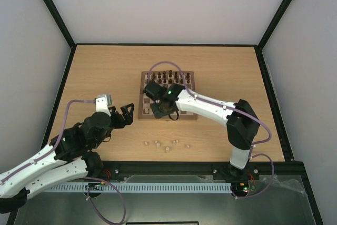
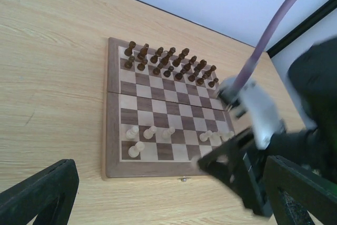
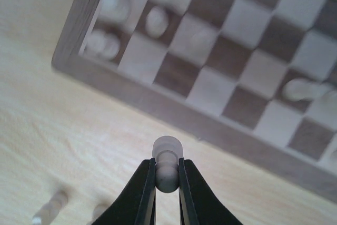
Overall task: Set up the chess pieces on the board
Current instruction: Pick up the chess piece at the center of the board, then place the chess piece on the chessboard.
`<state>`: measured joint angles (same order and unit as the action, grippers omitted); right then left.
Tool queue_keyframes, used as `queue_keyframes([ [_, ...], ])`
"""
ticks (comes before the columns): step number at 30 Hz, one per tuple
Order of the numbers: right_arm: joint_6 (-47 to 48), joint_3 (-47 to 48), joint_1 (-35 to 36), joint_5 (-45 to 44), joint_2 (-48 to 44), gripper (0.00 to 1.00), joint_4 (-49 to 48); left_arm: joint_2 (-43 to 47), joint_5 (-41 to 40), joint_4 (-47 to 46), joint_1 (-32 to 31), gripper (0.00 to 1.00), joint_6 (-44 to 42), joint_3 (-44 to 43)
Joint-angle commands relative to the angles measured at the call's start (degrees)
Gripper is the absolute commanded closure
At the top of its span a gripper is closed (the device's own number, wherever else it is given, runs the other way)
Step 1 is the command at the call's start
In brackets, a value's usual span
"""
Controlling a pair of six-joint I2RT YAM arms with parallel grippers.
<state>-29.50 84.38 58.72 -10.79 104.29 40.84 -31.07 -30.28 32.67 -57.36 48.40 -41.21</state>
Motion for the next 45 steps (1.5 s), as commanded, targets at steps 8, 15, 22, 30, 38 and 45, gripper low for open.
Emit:
queue_keyframes([
  [8,7.54,9.51,-10.16,-0.20,5.21,0.91,5.40,-5.52,-1.98,-1.11,0.59,0.01,-3.39,-2.56],
  [15,9.13,11.42,-11.59,1.19,10.17,0.90,5.50,-6.81,0.36,-2.24,2.89,0.01,-4.51,-2.43],
  [22,9.67,10.76,-11.61,2.26,12.86,0.90,4.83,-7.13,2.02,-2.77,4.65,0.01,-4.94,-2.04],
  [30,9.96,10.19,-11.61,3.04,14.47,0.89,4.38,-7.51,2.68,-3.09,5.50,0.01,-5.20,-1.79],
  [38,10.16,10.00,-11.61,3.23,15.19,0.86,4.04,-7.42,3.28,-3.39,6.09,0.01,-5.51,-1.50],
  [45,10.25,10.15,-11.58,2.99,15.59,0.84,3.72,-7.30,3.65,-3.40,6.58,0.01,-5.73,-1.48],
])
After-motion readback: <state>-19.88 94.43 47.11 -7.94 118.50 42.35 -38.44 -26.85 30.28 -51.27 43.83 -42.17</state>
